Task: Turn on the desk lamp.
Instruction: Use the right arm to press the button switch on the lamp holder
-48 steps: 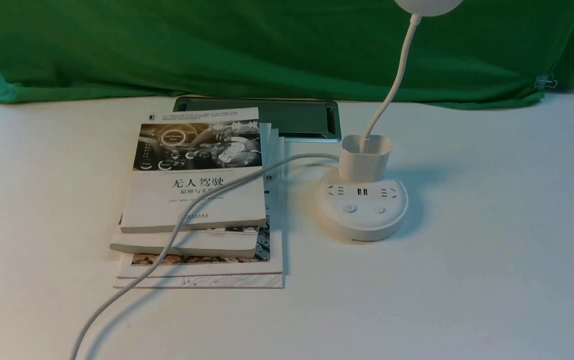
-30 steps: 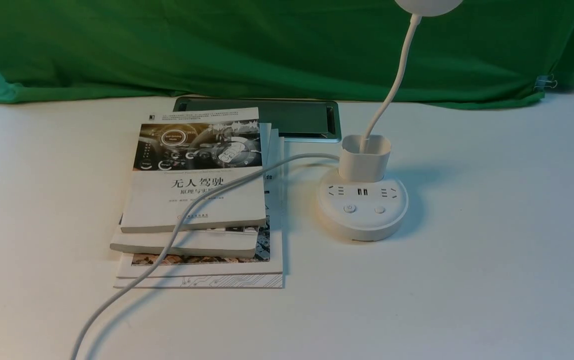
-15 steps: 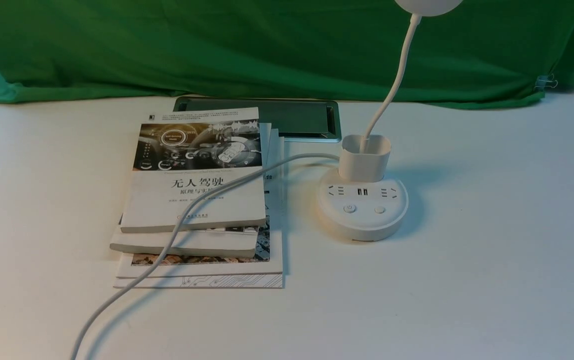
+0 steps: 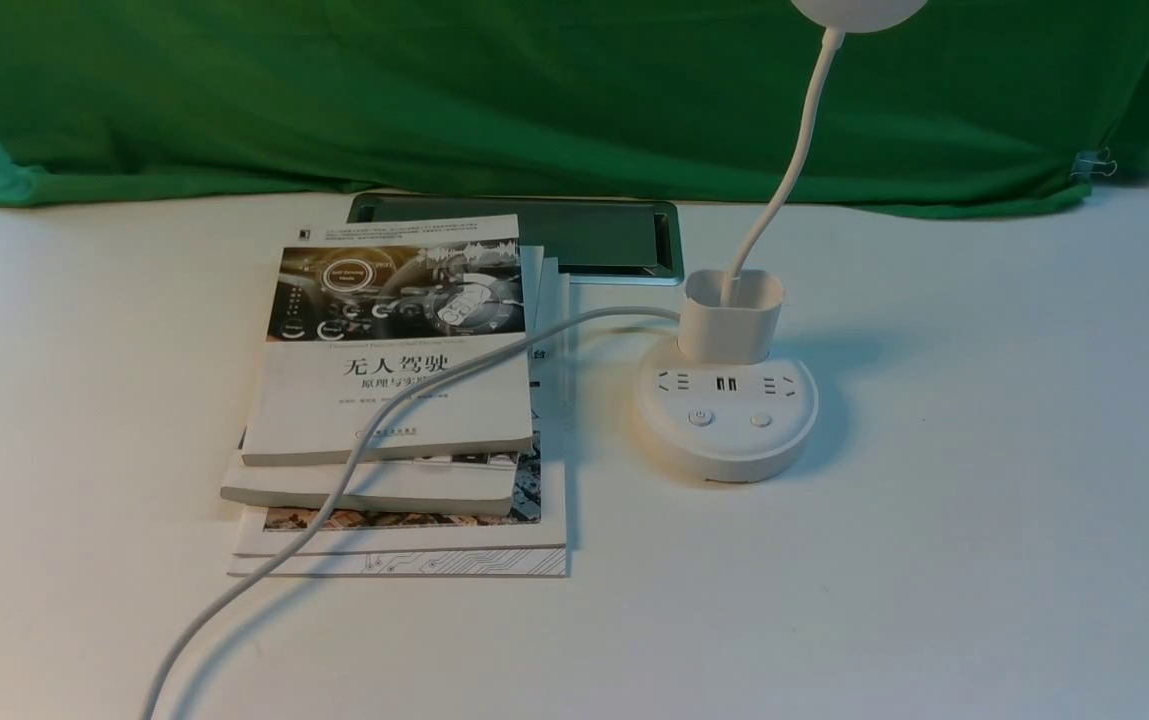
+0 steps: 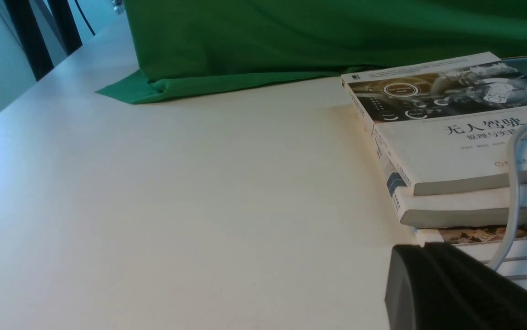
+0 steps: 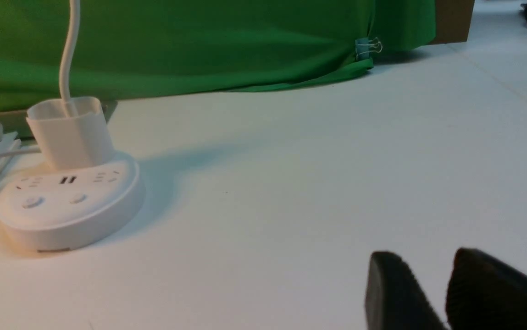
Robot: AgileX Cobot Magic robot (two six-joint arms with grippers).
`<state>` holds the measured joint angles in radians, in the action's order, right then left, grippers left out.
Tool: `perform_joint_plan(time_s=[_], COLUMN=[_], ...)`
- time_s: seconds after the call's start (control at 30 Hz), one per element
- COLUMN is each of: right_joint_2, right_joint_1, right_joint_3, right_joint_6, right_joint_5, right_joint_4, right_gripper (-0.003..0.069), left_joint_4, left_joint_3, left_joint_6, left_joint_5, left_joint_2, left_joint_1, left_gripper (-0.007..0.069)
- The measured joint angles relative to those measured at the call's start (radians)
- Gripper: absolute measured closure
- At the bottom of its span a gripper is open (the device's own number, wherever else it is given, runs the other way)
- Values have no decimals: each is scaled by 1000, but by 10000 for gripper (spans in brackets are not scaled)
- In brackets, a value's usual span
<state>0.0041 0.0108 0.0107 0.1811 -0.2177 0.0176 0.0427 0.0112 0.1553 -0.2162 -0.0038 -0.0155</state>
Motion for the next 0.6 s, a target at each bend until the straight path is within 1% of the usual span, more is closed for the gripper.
perform_joint_plan(time_s=[0.1,0.13,0.17,0.2,0.23,0.27,0.3,0.33,0.4,0.5,0.6], right_joint_2=[0,0,0,0,0,0,0,0,0,0,0], right_joint_1=[0,0,0,0,0,0,0,0,0,0,0], right_joint_3=[0,0,0,0,0,0,0,0,0,0,0], right_joint_6=[198,335,355,514,640,658,758,794,802,727,644], right_joint_5=[0,0,0,0,0,0,0,-1,-14,0,50], right_joint_4=[-84,-135,-142,-188,-221,-223,-238,-244,-247,-242,-233], right_gripper=[418,418,418,418,418,418,418,418,418,418,418], left_joint_4=[0,0,0,0,0,0,0,0,0,0,0], left_joint_3=[0,0,0,0,0,0,0,0,0,0,0], left_joint_6=[0,0,0,0,0,0,0,0,0,0,0], left_joint_5=[0,0,0,0,0,0,0,0,0,0,0], left_joint_2=[0,0,0,0,0,0,0,0,0,0,0], left_joint_1=[0,0,0,0,0,0,0,0,0,0,0], left_gripper=[603,603,603,603,603,603,603,603,603,603,603])
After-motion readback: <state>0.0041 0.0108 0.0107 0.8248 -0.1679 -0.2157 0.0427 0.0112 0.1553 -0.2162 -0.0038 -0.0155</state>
